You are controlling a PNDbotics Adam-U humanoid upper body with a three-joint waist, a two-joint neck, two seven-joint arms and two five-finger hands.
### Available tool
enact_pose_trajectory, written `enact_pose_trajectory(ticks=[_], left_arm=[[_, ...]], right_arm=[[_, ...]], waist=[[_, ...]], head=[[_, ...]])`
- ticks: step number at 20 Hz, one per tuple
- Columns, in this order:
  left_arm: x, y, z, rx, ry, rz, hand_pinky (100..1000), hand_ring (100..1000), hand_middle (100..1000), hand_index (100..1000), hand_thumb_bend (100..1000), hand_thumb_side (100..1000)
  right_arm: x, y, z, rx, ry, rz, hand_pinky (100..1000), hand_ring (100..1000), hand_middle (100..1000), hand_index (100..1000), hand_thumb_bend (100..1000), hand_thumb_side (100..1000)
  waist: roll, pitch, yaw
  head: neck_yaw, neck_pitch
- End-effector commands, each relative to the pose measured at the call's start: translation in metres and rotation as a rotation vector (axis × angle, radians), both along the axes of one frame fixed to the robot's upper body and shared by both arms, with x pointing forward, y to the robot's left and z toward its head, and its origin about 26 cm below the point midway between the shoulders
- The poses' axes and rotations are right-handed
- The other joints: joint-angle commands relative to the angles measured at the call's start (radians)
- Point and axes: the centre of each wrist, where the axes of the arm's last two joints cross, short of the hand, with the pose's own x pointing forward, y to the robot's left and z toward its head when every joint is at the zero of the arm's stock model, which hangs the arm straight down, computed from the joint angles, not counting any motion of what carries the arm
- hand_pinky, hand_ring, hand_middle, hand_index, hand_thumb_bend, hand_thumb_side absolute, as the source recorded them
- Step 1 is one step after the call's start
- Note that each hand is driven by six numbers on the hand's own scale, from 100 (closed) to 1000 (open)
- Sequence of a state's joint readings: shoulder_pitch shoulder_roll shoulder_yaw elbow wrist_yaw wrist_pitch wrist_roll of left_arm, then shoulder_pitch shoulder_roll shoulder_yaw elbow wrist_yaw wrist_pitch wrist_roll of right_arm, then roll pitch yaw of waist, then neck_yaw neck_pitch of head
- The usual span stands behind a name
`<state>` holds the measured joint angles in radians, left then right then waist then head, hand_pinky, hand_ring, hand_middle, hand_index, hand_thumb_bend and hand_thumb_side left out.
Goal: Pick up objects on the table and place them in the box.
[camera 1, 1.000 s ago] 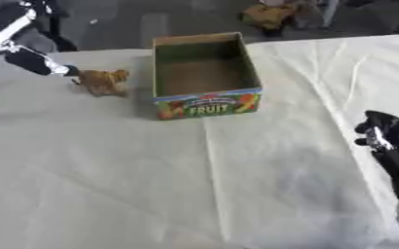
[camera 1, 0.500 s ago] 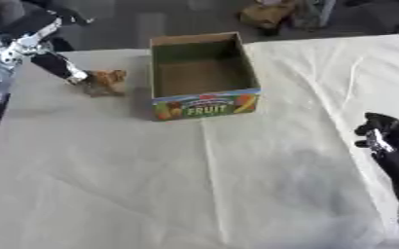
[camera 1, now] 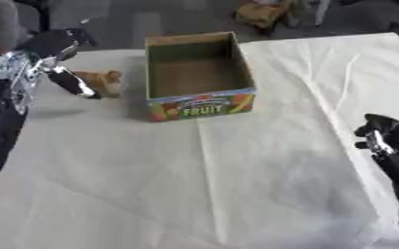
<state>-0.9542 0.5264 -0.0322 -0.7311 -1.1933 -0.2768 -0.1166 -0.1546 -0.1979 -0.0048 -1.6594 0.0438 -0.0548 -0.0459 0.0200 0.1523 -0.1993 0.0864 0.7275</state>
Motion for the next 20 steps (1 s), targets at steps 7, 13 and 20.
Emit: enact_pose_trajectory(ticks=[7, 13, 20], left_arm=[[0.0, 0.011, 0.009, -0.027, -0.064, 0.047, 772, 876, 849, 869, 703, 332], [-0.001, 0.014, 0.006, -0.01, -0.044, 0.06, 774, 865, 834, 862, 703, 346], [-0.003, 0.02, 0.001, 0.015, -0.032, 0.095, 757, 828, 798, 848, 678, 367]], right_arm=[[0.002, -0.001, 0.009, -0.017, -0.031, 0.002, 626, 703, 583, 777, 100, 493], [0.002, -0.002, 0.009, -0.017, -0.031, 0.001, 626, 703, 583, 777, 100, 493], [0.002, -0.002, 0.009, -0.016, -0.031, -0.001, 626, 703, 583, 777, 100, 493]], waist=[[-0.002, -0.008, -0.005], [-0.002, -0.005, -0.008], [-0.002, -0.003, -0.009]], head=[[-0.002, -0.008], [-0.002, -0.01], [-0.005, -0.009]])
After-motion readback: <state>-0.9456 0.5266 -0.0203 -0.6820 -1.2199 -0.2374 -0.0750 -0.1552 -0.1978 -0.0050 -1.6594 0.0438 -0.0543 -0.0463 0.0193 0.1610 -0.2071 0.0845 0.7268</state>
